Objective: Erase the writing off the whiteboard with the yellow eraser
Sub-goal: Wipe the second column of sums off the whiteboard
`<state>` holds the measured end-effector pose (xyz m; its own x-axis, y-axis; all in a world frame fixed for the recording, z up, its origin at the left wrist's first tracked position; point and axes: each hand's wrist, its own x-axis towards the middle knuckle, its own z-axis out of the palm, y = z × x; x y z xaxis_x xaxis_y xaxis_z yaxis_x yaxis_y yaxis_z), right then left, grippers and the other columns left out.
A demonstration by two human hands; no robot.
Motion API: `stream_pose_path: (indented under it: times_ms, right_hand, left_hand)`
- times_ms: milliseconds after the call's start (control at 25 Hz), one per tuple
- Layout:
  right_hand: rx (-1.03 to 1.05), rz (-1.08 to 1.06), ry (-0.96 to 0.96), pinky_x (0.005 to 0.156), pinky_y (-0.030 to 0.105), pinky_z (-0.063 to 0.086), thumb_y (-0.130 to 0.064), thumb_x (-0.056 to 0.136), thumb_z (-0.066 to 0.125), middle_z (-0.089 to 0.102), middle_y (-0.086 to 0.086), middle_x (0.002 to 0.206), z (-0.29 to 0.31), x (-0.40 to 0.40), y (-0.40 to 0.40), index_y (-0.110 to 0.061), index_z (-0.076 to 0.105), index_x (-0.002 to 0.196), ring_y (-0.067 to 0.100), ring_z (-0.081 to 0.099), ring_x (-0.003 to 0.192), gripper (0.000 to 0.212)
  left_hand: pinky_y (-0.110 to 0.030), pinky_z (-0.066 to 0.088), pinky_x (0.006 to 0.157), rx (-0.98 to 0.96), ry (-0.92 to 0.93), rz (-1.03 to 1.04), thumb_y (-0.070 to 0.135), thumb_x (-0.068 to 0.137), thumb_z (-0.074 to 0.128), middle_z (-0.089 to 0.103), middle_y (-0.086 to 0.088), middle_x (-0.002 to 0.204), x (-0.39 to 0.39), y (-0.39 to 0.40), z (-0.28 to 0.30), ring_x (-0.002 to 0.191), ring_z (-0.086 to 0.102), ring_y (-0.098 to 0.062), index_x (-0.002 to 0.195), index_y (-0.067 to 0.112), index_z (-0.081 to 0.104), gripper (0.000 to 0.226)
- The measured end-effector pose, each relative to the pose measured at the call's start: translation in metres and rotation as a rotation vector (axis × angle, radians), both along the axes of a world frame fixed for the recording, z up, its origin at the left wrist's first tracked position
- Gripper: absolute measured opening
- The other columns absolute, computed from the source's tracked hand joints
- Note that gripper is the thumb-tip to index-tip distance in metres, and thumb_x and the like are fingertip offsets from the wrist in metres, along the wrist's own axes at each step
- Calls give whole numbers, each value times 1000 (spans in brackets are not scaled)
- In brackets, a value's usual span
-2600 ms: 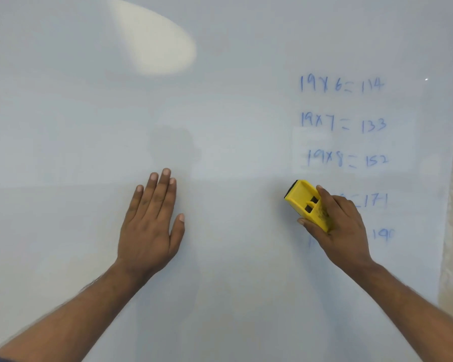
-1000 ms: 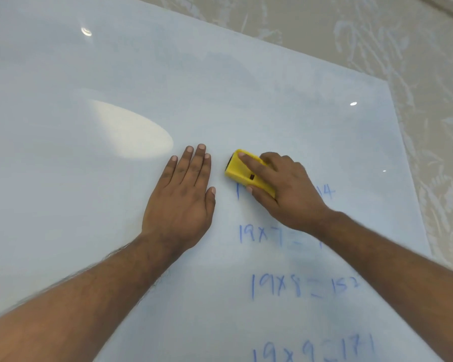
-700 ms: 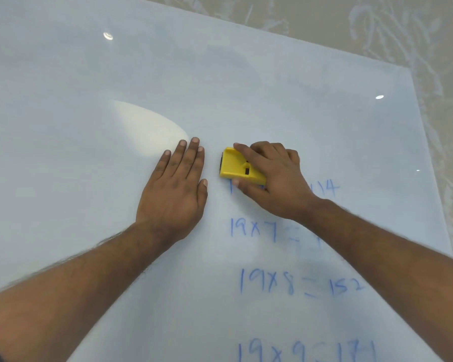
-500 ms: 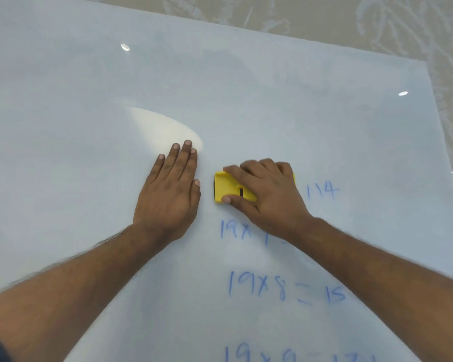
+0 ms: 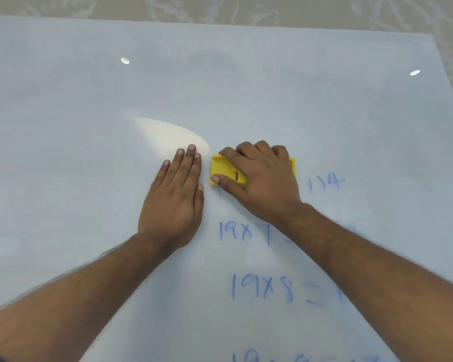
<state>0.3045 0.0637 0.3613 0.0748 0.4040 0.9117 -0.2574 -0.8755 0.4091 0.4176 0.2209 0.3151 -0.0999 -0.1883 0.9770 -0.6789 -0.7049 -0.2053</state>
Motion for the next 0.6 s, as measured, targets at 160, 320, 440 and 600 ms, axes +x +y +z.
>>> stream_pose_path:
  times_ms: [160,320,440,600]
  right_hand:
    - [-114,33,78,82,40,36,-65,94,33,58,-8,104,-24,-7,-11,-29,56,124,19,50,92,52]
    - [-97,34,100,84,39,35,-65,93,34,58,-6,102,-17,-21,-36,-30,57,125,20,51,93,53]
    - [15,35,8,85,40,35,-65,93,35,59,-6,103,1,-14,-24,-28,58,123,22,52,94,53]
    - [-50,22,1,82,40,38,-56,99,32,61,-3,103,-14,-1,-2,-21,59,119,23,52,91,49]
  left_hand:
    - [-38,10,129,4,7,-3,28,103,19,17,-8,168,-2,3,0,157,13,-20,159,4,24,60]
    - [-36,7,129,24,-4,13,29,103,17,15,-8,169,-2,3,-1,157,11,-20,159,4,23,61]
    - [-37,8,129,31,-21,20,28,103,20,16,-7,168,0,1,-3,157,12,-20,158,4,24,60]
    - [-39,12,128,23,-34,10,29,104,20,19,-7,168,2,1,-4,156,15,-20,158,5,27,60]
